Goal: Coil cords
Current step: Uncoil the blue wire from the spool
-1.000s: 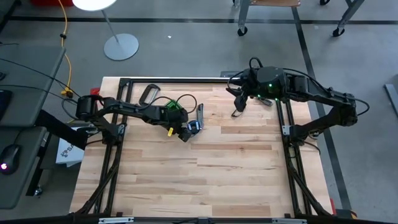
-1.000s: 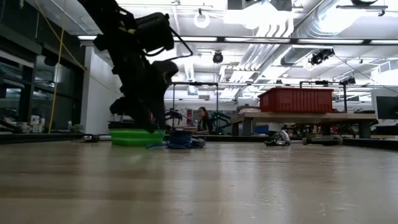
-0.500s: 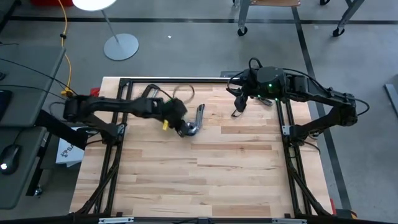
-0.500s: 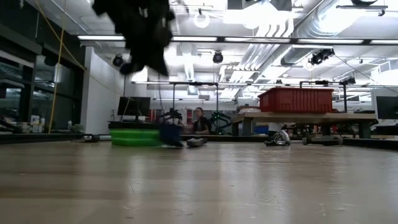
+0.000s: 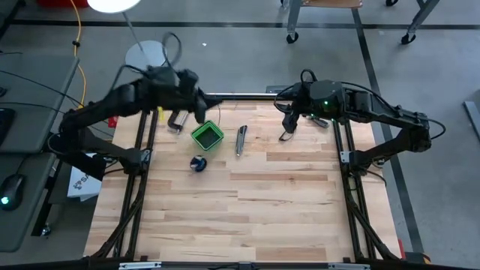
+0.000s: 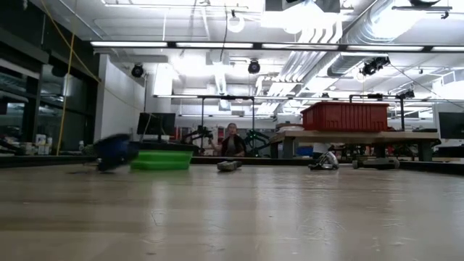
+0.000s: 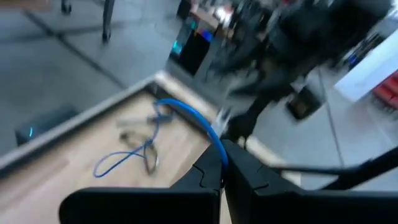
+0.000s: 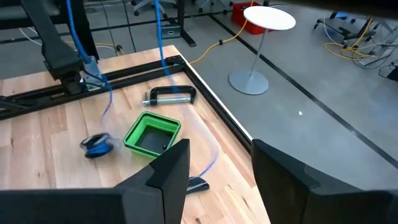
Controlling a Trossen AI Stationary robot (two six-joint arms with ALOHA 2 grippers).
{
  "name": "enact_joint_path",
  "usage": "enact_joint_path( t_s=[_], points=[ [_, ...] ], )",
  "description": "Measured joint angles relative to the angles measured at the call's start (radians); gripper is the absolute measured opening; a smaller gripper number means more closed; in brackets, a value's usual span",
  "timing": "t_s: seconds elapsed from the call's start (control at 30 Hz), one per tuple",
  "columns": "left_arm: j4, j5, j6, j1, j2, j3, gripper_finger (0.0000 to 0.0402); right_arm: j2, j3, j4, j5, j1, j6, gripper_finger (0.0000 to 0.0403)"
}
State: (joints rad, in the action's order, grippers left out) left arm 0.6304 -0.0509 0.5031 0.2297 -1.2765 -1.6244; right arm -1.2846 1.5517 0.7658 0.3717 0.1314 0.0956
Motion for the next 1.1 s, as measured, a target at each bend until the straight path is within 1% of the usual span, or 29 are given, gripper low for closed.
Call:
enact_joint_path(
  t_s=[0.2, 0.3, 0.4, 0.47, 0.53, 0.63, 0.73, 0.87, 0.97, 1.1],
  points=[
    [-0.003, -0.003, -0.037, 0.008, -0.044, -0.178, 0.0000, 0.000, 0.000, 0.004, 0.000, 0.000, 0.000, 0.0165],
    [-0.008, 0.019, -0.051, 0.008, -0.087, -0.270, 0.0000, 0.000, -0.003, 0.024, -0.013, 0.000, 0.000, 0.0165],
    [-0.041, 0.055, -0.069, 0.008, -0.137, -0.361, 0.0000, 0.002, -0.040, 0.012, -0.107, 0.000, -0.009, 0.0165],
    [-0.069, 0.089, -0.075, 0.008, -0.170, -0.419, 0.0000, 0.001, -0.090, -0.010, -0.187, 0.000, -0.009, 0.0165],
    [-0.075, 0.100, -0.092, 0.008, -0.201, -0.484, 0.0000, 0.001, -0.159, -0.045, -0.256, 0.000, 0.004, 0.0165],
    [-0.076, 0.102, -0.124, 0.008, -0.240, -0.574, 0.0000, 0.000, -0.272, -0.164, -0.320, 0.000, 0.048, 0.0165],
    [-0.089, 0.111, -0.139, 0.008, -0.273, -0.656, 0.0000, 0.000, -0.390, -0.369, -0.398, 0.000, 0.102, 0.0165],
    [-0.175, 0.160, -0.140, 0.008, -0.312, -0.732, 0.0000, -0.012, -0.526, -0.663, -0.421, 0.000, 0.181, 0.0165],
    [-0.288, 0.193, -0.119, 0.014, -0.317, -0.725, 0.0000, -0.053, -0.584, -0.813, -0.425, 0.000, 0.230, 0.0165],
    [-0.406, 0.207, -0.078, 0.036, -0.333, -0.725, 0.0000, -0.141, -0.597, -0.968, -0.429, -0.010, 0.274, 0.0165]
  ],
)
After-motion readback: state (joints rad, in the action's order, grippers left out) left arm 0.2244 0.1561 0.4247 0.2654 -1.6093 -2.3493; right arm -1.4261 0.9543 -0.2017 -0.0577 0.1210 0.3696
